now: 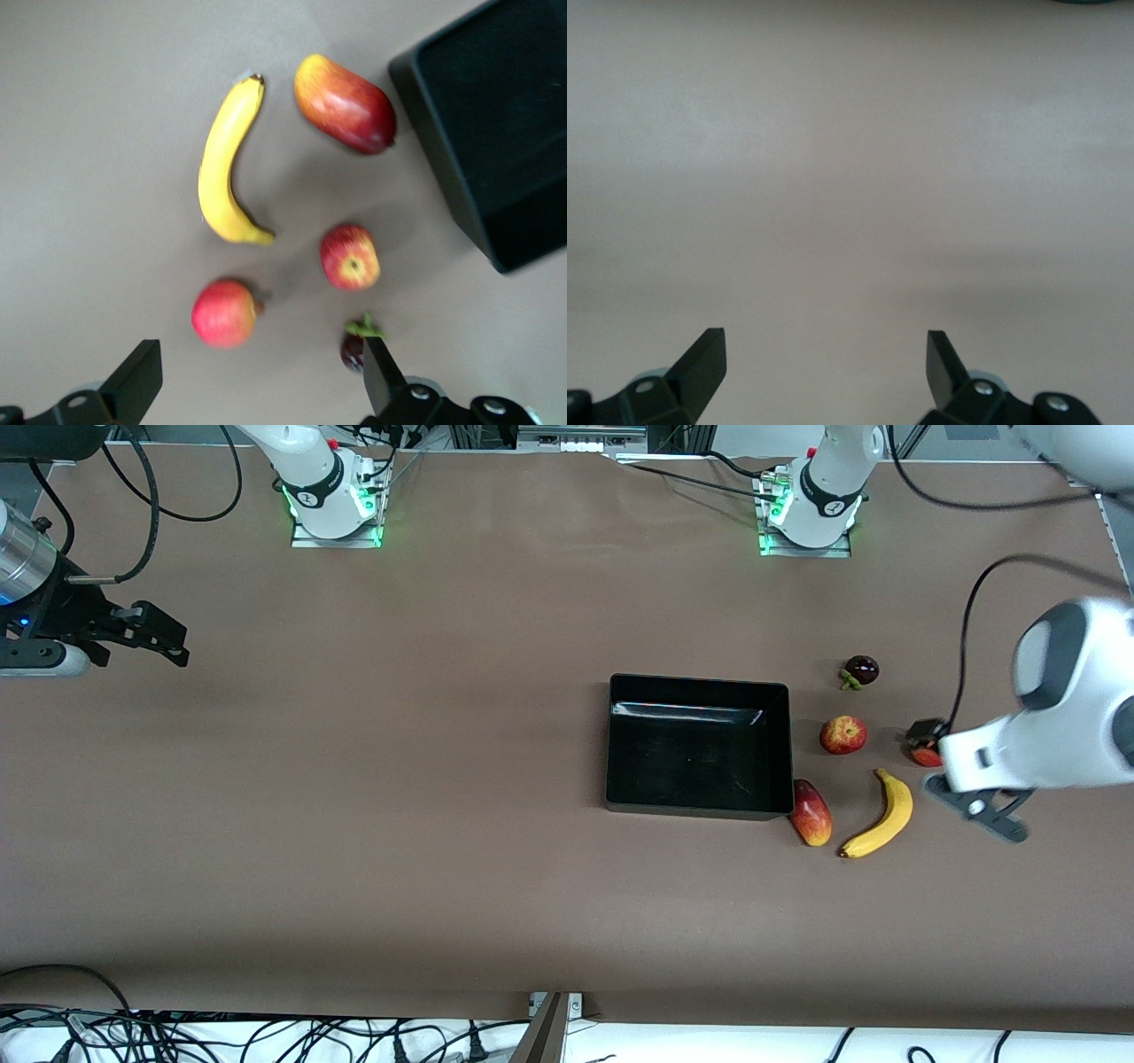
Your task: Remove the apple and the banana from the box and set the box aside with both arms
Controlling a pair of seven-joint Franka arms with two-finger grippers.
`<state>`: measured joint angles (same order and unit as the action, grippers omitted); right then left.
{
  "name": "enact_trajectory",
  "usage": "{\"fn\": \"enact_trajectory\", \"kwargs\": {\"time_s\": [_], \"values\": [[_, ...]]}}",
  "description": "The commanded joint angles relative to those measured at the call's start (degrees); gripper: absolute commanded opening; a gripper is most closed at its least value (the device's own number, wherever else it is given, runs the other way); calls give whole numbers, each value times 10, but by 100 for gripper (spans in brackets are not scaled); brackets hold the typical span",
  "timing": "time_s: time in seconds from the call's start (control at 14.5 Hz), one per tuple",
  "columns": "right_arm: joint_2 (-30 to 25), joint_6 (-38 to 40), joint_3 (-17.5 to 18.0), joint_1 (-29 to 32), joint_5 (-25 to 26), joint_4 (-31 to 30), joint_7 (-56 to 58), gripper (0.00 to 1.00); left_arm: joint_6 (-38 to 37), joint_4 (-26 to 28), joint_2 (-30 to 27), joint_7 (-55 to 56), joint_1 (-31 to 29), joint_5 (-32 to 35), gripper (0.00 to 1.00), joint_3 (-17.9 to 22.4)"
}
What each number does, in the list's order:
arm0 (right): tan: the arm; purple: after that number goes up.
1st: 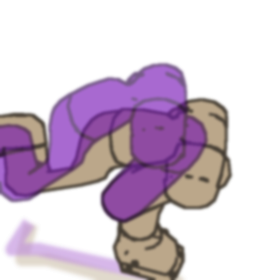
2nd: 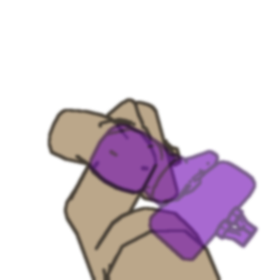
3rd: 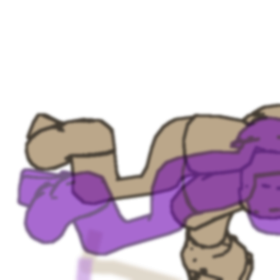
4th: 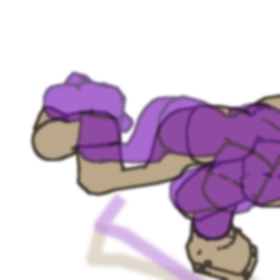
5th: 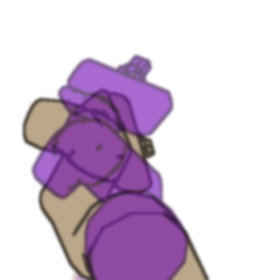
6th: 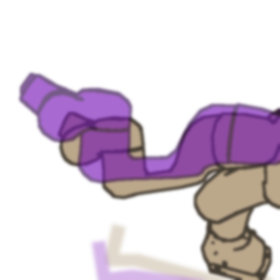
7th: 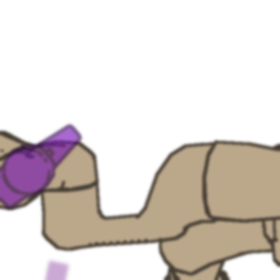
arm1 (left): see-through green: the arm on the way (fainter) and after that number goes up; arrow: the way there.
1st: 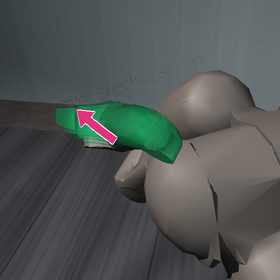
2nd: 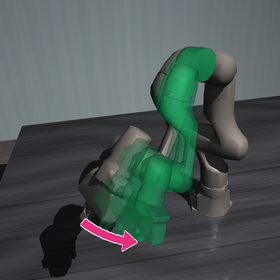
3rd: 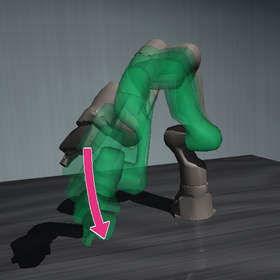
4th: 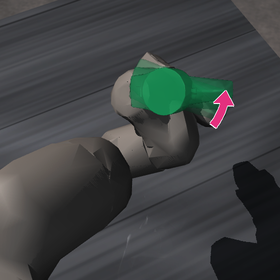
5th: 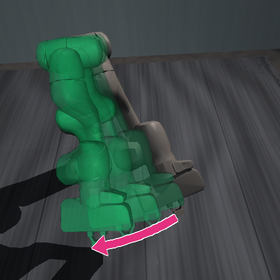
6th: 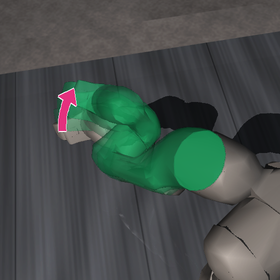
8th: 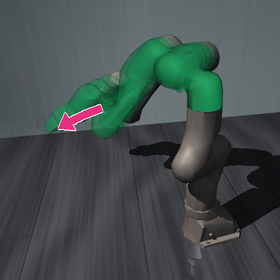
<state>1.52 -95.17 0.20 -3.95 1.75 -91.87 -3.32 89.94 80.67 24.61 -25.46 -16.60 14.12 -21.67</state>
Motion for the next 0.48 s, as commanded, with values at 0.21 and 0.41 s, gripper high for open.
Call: {"fn": "enact_trajectory", "kwargs": {"time_s": [0.21,0.41], "values": [[3,3,4,6,-12,10,-2,100,-138,-70,-30,87,17,-47,100,-8],[3,3,4,6,-12,10,-2,100,-140,-57,-82,146,67,-54,100,46]]}}
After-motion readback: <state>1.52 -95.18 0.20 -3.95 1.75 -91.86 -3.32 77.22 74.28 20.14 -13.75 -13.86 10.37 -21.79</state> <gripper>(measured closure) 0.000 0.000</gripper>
